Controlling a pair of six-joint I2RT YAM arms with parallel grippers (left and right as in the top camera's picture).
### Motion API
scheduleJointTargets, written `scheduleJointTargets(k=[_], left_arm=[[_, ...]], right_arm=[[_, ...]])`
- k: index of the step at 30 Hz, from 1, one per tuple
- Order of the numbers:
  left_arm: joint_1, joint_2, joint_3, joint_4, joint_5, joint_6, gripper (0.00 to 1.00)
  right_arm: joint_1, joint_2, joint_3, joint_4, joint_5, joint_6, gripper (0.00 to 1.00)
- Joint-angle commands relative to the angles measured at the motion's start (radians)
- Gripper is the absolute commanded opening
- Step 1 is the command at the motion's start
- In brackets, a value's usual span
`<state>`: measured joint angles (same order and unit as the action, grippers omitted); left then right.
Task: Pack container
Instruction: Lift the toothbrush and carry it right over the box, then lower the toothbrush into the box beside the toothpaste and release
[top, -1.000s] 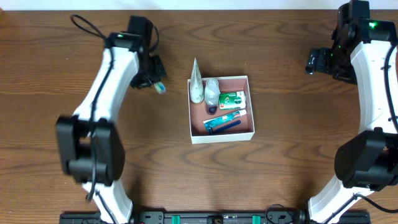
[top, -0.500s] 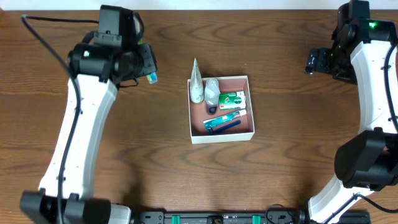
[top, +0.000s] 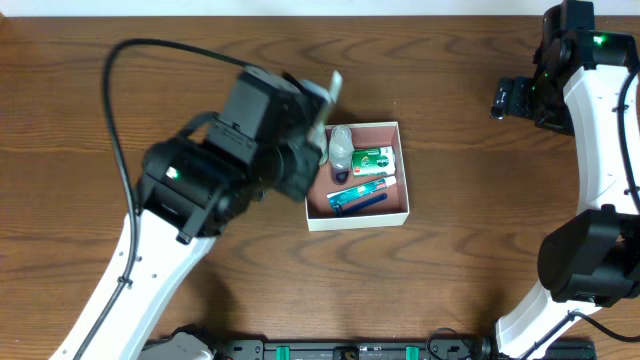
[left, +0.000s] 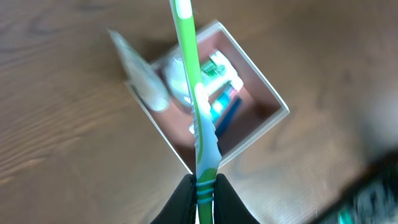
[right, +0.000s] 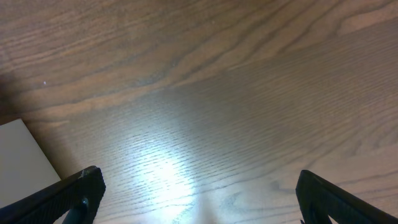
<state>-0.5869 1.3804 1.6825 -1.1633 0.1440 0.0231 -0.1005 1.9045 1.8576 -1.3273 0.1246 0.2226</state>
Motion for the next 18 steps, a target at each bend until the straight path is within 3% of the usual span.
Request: scheduleJointTargets(k=[1, 11, 18], left_arm=[[-0.043, 0.001, 0.017, -0.048, 0.112, 0.136, 0.11], [-0.053, 0.051, 0.011, -0.090, 0.391, 0.343, 0.11], [-0.053, 0.175, 0.005, -0.082, 0.406, 0.430, 0.11]], right_arm=[[0.003, -0.018, 0.012, -0.001, 0.006, -0.011, 0.99], [0.003, -0.018, 0.012, -0.001, 0.006, -0.011, 0.99], [0.003, -0.018, 0.012, -0.001, 0.006, -0.011, 0.99]])
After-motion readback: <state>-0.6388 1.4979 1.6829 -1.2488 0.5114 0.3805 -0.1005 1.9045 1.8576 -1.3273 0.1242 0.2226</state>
